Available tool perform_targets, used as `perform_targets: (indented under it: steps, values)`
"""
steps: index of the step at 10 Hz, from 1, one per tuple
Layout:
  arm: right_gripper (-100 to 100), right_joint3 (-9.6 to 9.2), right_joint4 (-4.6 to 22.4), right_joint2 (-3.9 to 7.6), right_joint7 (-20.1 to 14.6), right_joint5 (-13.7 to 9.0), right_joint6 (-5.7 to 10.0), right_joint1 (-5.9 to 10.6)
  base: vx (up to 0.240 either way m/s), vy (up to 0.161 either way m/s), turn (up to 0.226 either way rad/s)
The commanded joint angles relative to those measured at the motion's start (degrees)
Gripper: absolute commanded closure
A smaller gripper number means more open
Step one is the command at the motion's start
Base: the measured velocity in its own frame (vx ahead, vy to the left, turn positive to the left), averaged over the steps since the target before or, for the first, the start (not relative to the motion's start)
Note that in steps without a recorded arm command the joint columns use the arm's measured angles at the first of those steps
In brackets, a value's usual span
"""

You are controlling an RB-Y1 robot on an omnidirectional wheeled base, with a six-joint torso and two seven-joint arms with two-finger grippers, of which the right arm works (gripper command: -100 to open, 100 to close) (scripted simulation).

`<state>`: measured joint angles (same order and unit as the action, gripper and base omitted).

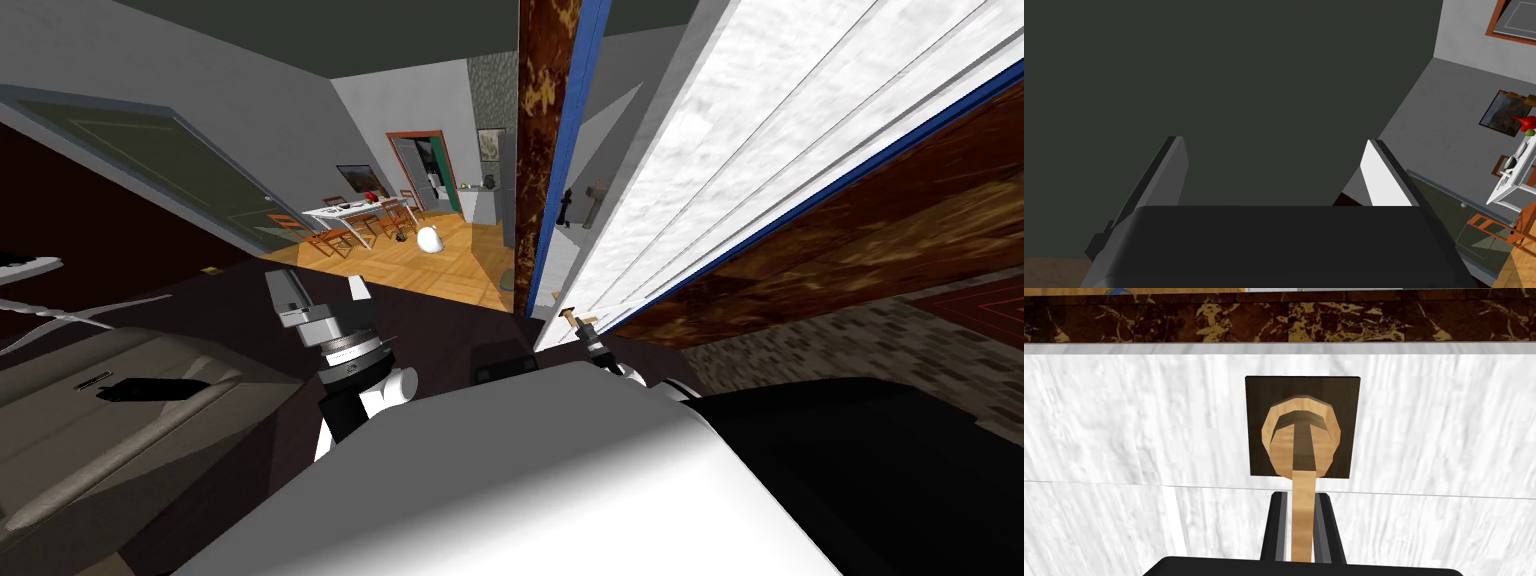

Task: Pull the door open

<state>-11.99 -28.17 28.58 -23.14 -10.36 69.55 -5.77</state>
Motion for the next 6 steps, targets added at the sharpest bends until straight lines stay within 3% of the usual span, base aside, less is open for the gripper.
perform_targets:
  steps: [1,3,5,6]
  values:
    - [100,0.62,0.44,-0.82,0.05,1.16,-1.03,1.29,-0.226,-0.084,0.158]
    - [100,1.88,1.24,-1.78,0.16,2.63,-2.37,3.34,-0.241,-0.083,0.131]
    - [100,2.15,1.4,-1.97,0.18,2.94,-2.64,3.76,-0.145,-0.056,0.065]
    - [100,2.93,1.9,-2.56,0.25,3.85,-3.47,5.03,-0.16,-0.047,0.109]
